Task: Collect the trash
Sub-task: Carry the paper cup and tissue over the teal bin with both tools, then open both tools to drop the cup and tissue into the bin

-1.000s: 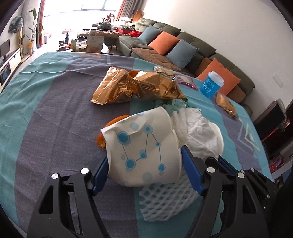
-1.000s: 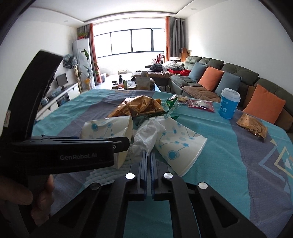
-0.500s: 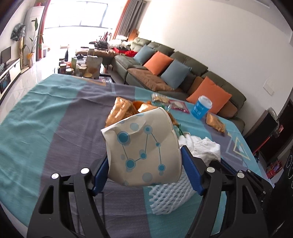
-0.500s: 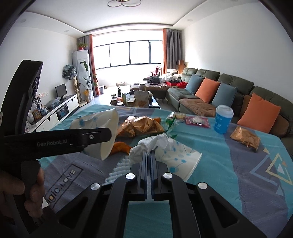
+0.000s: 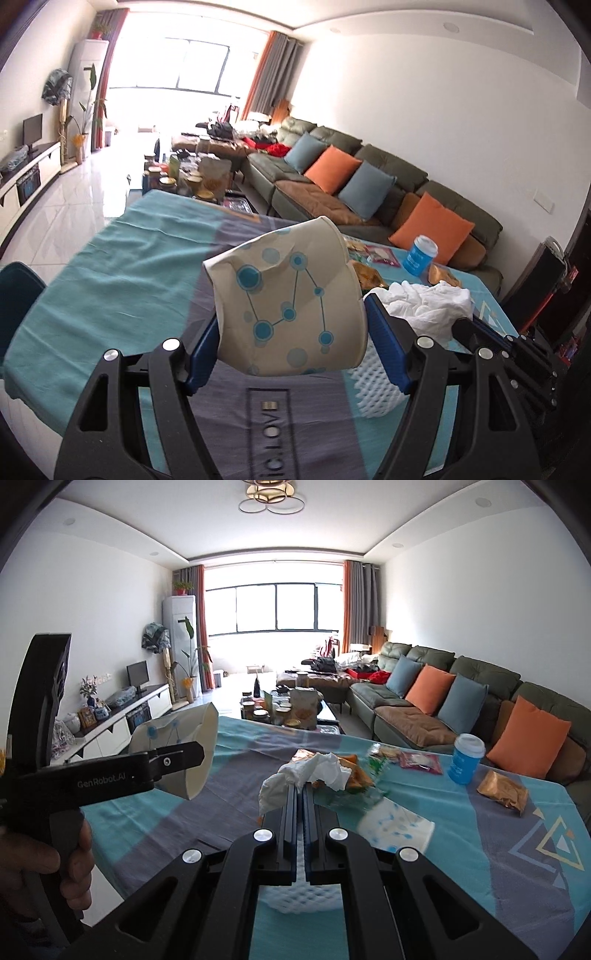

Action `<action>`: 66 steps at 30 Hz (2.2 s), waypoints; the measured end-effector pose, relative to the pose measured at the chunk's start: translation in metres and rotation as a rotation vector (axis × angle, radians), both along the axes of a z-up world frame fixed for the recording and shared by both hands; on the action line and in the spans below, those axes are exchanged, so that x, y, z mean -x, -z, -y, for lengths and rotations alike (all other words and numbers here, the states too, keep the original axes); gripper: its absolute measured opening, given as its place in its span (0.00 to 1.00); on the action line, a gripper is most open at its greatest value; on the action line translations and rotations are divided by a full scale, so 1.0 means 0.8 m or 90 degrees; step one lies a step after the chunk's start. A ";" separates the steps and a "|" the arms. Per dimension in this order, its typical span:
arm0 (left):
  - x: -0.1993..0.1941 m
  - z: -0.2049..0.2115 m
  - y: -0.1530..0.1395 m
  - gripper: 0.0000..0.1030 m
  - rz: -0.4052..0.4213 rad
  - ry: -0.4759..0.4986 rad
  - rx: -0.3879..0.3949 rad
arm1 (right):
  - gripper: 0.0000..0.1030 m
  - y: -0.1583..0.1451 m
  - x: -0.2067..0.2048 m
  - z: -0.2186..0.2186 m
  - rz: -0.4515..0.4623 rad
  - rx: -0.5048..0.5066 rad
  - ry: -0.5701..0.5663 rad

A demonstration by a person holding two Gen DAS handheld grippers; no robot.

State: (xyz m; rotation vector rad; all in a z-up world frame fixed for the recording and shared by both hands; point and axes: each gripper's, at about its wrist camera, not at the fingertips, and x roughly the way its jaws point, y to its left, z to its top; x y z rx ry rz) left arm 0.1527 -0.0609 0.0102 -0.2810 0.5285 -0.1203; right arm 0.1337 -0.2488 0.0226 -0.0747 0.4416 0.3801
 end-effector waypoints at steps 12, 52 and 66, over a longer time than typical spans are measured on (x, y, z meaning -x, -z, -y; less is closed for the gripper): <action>0.062 -0.094 -0.016 0.70 0.061 -0.075 -0.021 | 0.01 -0.022 0.013 -0.084 0.027 0.001 -0.045; 0.158 -0.469 0.038 0.70 -0.048 -0.429 -0.036 | 0.02 0.009 -0.062 -0.502 -0.113 0.037 -0.451; 0.093 -0.556 0.134 0.70 -0.147 -0.389 0.103 | 0.05 0.070 -0.078 -0.575 -0.206 0.158 -0.468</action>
